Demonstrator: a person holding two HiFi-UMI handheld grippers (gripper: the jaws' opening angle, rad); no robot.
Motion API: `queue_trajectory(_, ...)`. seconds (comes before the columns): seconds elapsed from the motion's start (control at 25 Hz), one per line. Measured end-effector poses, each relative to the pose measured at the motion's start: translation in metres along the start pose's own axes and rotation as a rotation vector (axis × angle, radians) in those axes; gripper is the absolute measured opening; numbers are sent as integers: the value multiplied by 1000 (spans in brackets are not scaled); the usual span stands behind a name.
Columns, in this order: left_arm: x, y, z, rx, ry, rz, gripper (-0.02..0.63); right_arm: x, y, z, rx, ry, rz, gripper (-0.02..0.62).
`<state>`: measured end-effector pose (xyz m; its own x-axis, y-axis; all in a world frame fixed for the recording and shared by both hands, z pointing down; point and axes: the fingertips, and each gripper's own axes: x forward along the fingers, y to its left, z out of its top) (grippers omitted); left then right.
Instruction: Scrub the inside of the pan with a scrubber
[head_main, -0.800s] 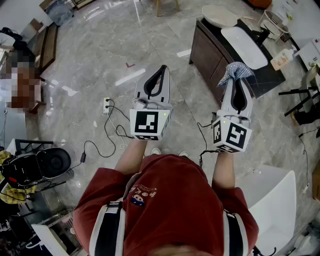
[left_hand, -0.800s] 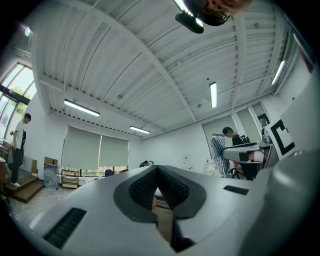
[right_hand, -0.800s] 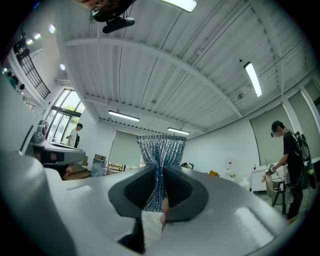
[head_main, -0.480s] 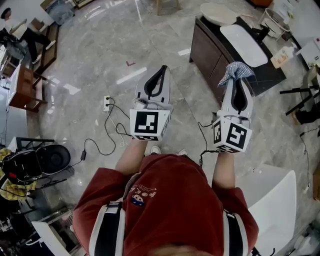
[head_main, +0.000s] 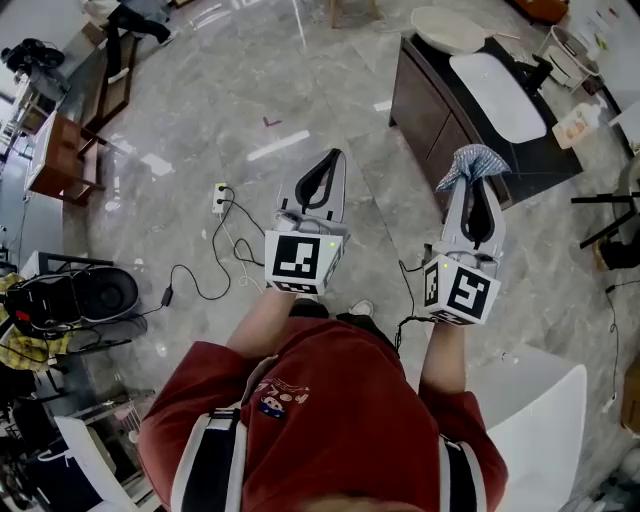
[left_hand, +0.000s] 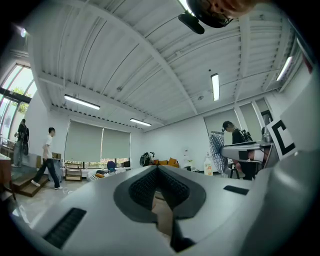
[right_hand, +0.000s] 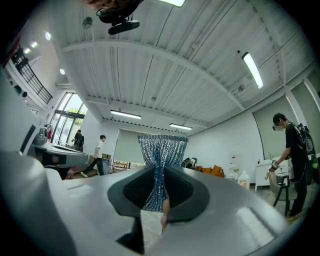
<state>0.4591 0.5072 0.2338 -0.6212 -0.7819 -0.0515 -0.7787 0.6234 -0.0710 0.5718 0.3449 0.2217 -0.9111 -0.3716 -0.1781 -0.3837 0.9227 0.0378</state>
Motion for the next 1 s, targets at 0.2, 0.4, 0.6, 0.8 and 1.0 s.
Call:
queue_trajectory(0.2, 4, -2, -12, 3, 33, 13, 6, 5, -2, -15, 29, 23, 16, 72)
queue_trajectory(0.4, 18, 10, -17, -15, 31, 17, 6, 23, 2, -22, 27, 31, 16, 72)
queue_trajectory(0.6, 44, 32, -22, -32, 7, 6, 6, 54, 11, -25, -3, 36, 11, 74)
queue_trajectory(0.8, 75, 80, -14, -26, -31, 32, 6, 107, 31, -18, -27, 13, 8, 75)
queue_trajectory(1.0, 102, 128, -9, -49, -59, 49, 6, 154, 55, -18, -40, 12, 8, 75)
